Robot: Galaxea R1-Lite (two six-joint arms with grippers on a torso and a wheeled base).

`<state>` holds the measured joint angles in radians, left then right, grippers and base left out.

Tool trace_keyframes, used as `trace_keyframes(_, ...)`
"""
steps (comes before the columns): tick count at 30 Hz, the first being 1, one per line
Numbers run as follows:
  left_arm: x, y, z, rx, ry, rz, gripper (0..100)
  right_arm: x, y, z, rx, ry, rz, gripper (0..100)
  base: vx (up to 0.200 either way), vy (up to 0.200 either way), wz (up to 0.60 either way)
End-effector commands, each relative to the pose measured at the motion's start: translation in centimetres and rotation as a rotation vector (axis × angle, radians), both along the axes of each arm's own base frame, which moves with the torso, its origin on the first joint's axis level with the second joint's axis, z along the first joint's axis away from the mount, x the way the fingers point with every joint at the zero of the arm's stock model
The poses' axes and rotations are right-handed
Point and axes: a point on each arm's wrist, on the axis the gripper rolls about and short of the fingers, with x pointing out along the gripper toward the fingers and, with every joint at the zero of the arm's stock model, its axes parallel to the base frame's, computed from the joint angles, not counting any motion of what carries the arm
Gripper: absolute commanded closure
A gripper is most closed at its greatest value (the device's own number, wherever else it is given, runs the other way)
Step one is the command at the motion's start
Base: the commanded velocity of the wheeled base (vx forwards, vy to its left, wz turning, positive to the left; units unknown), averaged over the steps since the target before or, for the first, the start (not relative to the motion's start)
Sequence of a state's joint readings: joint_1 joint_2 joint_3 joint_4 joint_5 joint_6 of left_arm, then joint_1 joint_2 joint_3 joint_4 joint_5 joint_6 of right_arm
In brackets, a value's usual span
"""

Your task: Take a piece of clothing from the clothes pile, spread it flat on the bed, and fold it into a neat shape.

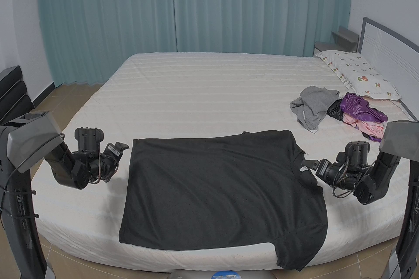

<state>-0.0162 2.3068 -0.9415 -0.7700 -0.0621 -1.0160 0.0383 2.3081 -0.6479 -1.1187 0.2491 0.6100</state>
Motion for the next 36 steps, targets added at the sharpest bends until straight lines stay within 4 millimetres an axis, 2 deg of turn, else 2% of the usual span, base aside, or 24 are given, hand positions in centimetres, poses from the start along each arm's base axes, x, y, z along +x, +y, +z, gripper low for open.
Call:
trace_keyframes(1,-6.5,-0.8,2.0,-0.033,0.035,-0.059,0,-5.8,0.3,2.3,0.054,0.022,-0.001,0,0.0,0.0,0.0)
trace_keyframes(6,-8.9,-0.9,0.4,-0.049,0.077,-0.09,0,-7.2,0.4,1.3,0.136,0.07,-0.019,0,0.0,0.0,0.0)
trace_keyframes(15,-10.0,-1.1,0.0,-0.061,0.091,-0.118,0,-8.7,0.4,-0.4,0.178,0.071,-0.014,0,-0.2,0.0,0.0)
trace_keyframes(23,-10.3,-1.2,-0.2,-0.067,0.106,-0.138,0,-8.8,0.4,-0.6,0.178,0.076,-0.013,0,0.0,0.0,0.0)
trace_keyframes(30,-12.2,-1.3,-1.4,0.02,0.151,-0.332,0,-8.8,0.6,-0.9,0.177,0.087,-0.007,0,0.0,0.0,0.0)
trace_keyframes(36,-12.6,-1.8,-2.8,0.12,0.186,-0.422,0,-8.9,0.7,-0.9,0.176,0.091,-0.001,0,0.0,0.0,0.0)
